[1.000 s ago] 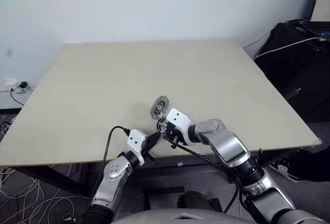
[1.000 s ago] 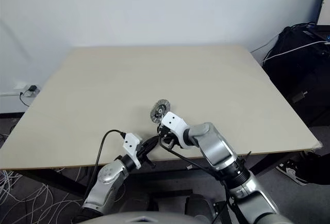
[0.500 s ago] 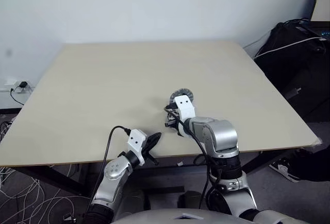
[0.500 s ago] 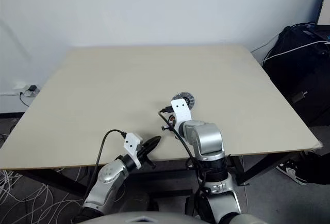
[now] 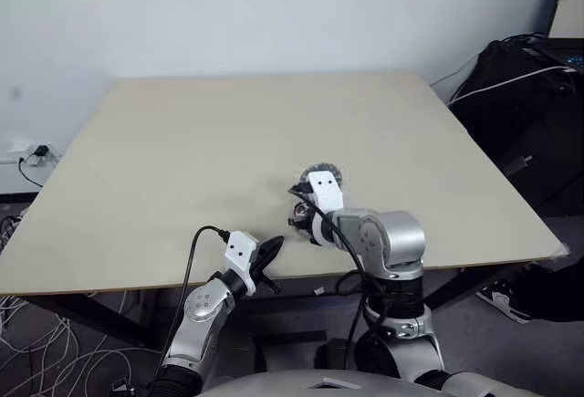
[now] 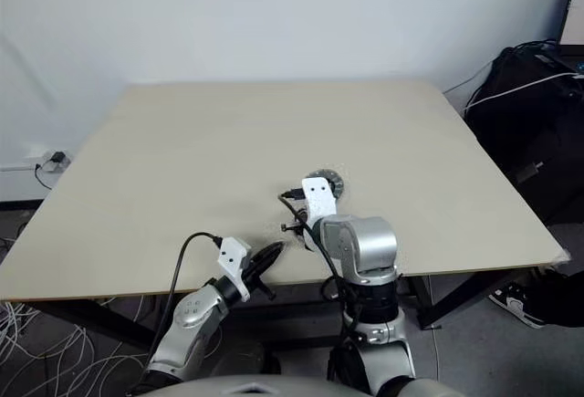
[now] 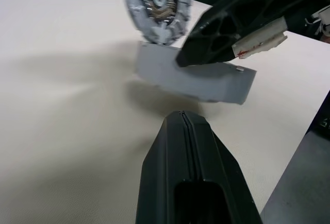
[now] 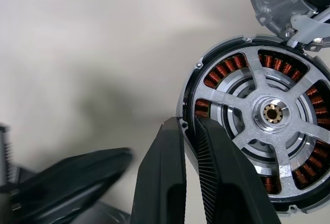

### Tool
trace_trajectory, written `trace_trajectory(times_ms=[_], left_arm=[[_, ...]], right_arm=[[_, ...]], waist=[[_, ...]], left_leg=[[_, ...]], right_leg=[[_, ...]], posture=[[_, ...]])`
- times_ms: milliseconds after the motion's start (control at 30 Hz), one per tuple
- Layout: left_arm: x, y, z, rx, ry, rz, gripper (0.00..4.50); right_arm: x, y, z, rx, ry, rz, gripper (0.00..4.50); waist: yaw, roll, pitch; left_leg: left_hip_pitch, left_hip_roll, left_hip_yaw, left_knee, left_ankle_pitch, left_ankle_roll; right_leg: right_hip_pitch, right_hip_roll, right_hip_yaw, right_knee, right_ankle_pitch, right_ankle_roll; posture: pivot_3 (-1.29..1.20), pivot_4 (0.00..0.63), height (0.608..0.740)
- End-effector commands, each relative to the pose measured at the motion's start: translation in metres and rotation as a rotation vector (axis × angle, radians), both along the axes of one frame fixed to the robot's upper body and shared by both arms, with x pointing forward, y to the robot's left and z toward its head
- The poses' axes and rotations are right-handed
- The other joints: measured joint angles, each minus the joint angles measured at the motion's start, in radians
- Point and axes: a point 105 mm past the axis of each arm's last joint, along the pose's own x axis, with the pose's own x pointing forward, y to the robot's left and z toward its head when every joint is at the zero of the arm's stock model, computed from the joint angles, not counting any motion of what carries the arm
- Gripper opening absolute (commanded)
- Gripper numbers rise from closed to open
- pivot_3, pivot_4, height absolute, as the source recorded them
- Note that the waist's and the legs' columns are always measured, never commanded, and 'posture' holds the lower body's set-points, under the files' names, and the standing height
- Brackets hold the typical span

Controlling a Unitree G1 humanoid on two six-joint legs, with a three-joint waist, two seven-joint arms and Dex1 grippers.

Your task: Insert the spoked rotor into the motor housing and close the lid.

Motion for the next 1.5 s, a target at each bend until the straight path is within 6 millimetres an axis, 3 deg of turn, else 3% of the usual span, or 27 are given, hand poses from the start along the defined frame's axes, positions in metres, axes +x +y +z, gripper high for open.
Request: trace_trajectory(times_ms=[33,300,567,867,900,1033,1200,1300,1500], left_arm=[[0.003,-0.002,0.007,-0.023,-0.024,-0.005,0.00],[0.004,-0.001,0.006,-0.023,-0.015,-0.003,0.00],[0.004,-0.002,0.006,-0.021,-0.009,-0.011,0.00],[0.003,-0.002,0.006,-0.017,-0.004,-0.014,0.00],[0.003,-0.002,0.006,-0.017,-0.003,-0.014,0.00],[0.004,-0.002,0.005,-0.017,-0.001,-0.014,0.00],[0.005,-0.002,0.004,-0.015,0.005,-0.015,0.00],[0.004,-0.003,0.002,-0.014,0.009,-0.023,0.00],[0.004,-0.003,0.001,-0.015,0.012,-0.030,0.00]], right_arm=[[0.002,0.018,0.012,0.055,-0.024,0.010,0.07],[-0.005,0.037,0.012,0.111,0.010,0.035,0.07],[0.001,0.051,0.005,0.143,0.010,0.025,0.07],[-0.001,0.077,0.022,0.236,-0.027,0.094,2.96],[-0.002,0.078,0.025,0.247,-0.042,0.121,3.24],[-0.005,0.072,0.046,0.174,-0.312,0.373,3.24],[-0.019,0.052,0.046,-0.118,-0.680,0.811,3.24],[-0.029,0.036,0.034,-0.224,-0.739,1.025,3.24],[-0.031,0.012,0.018,-0.302,-0.717,1.171,3.24]], waist=[[-0.003,0.000,0.000],[-0.008,0.000,0.000],[-0.009,0.000,0.000],[-0.010,0.000,0.000],[-0.011,0.000,0.000],[-0.020,0.001,0.000],[-0.008,-0.002,0.000],[-0.009,-0.004,0.002],[-0.002,-0.009,0.006]], left_leg=[[0.000,0.000,0.000,0.000,0.000,0.000],[0.001,0.002,0.000,0.000,0.003,0.004],[0.002,0.002,0.000,0.000,0.003,0.004],[0.004,0.002,0.001,0.000,0.001,0.001],[0.004,0.002,0.001,0.000,0.002,0.003],[0.004,0.003,0.001,0.000,0.003,0.005],[0.006,0.000,0.000,0.001,0.003,0.007],[0.008,-0.002,0.001,0.002,-0.001,0.005],[0.014,0.002,0.001,0.001,-0.001,0.004]], right_leg=[[0.000,0.001,0.000,0.000,0.000,0.000],[0.000,0.003,0.000,0.001,0.000,0.000],[0.001,0.003,0.001,0.002,0.000,0.000],[0.002,0.003,0.001,0.002,0.000,0.000],[0.002,0.003,0.001,0.002,0.000,0.000],[0.002,0.003,0.002,0.002,0.000,0.000],[0.007,0.000,0.000,-0.001,0.000,0.001],[0.009,-0.002,0.001,-0.002,-0.002,0.004],[0.013,-0.002,0.000,-0.002,-0.003,0.005]], posture=[[0.00,0.000,0.740],[0.00,0.000,0.740],[0.00,0.000,0.740],[0.00,0.000,0.740],[0.00,0.000,0.740],[0.00,0.000,0.740],[0.00,0.000,0.740],[0.00,0.000,0.740],[0.00,0.000,0.740]])
